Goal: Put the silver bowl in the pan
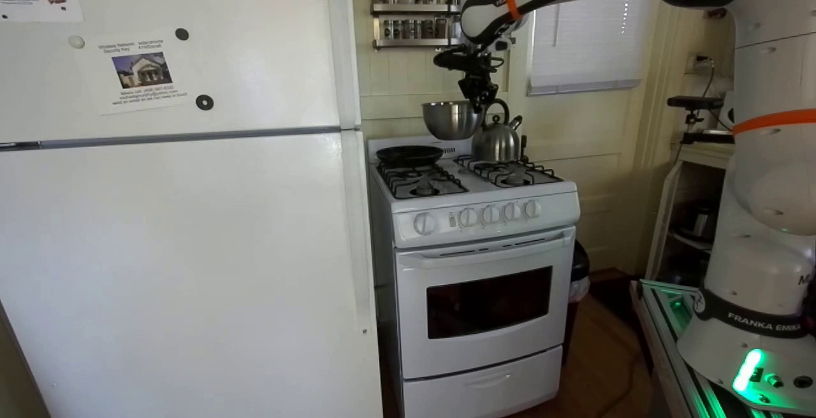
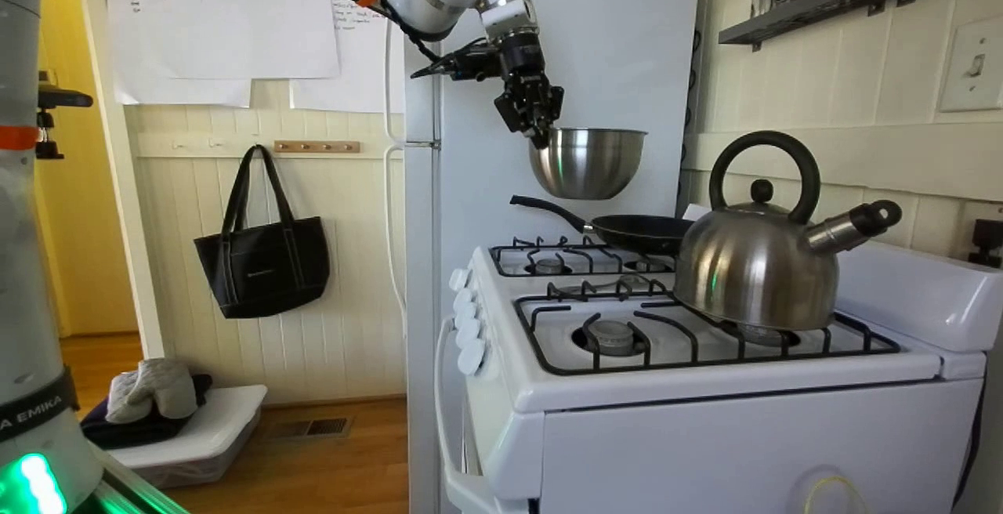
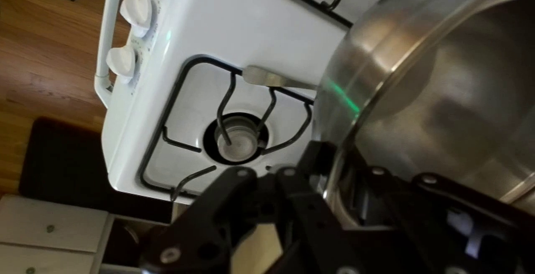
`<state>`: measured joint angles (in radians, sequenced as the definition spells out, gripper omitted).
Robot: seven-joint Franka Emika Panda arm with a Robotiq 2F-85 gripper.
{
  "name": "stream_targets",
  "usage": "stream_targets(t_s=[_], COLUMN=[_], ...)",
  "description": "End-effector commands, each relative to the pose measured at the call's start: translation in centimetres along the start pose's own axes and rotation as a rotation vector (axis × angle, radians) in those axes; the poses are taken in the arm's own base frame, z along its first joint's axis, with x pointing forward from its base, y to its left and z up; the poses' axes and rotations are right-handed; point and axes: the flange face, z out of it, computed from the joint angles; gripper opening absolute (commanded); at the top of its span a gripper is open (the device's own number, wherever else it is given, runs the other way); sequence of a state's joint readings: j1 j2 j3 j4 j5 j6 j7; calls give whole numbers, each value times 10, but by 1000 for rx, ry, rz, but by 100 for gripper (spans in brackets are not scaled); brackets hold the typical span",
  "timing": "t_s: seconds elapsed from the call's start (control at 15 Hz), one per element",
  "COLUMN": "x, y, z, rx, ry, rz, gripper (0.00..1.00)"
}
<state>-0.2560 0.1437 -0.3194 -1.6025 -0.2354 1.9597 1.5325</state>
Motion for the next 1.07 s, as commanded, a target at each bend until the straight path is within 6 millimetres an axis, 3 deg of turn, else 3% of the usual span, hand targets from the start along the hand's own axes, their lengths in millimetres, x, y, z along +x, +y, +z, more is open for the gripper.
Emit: stream_targets(t_s=[0.0, 0.07, 0.13, 0.4, 0.47, 1.0], x=[-26, -30, -26, -37, -40, -56], y=[-43, -52, -27, -48, -45, -111], z=[-27, -24, -17, -7, -2, 36], rx=[57, 47, 36, 30, 17, 65], ry=[83, 95, 37, 63, 51, -45], rz=[-2, 3, -30, -32, -36, -12], gripper=[4, 4, 16, 16, 4, 4])
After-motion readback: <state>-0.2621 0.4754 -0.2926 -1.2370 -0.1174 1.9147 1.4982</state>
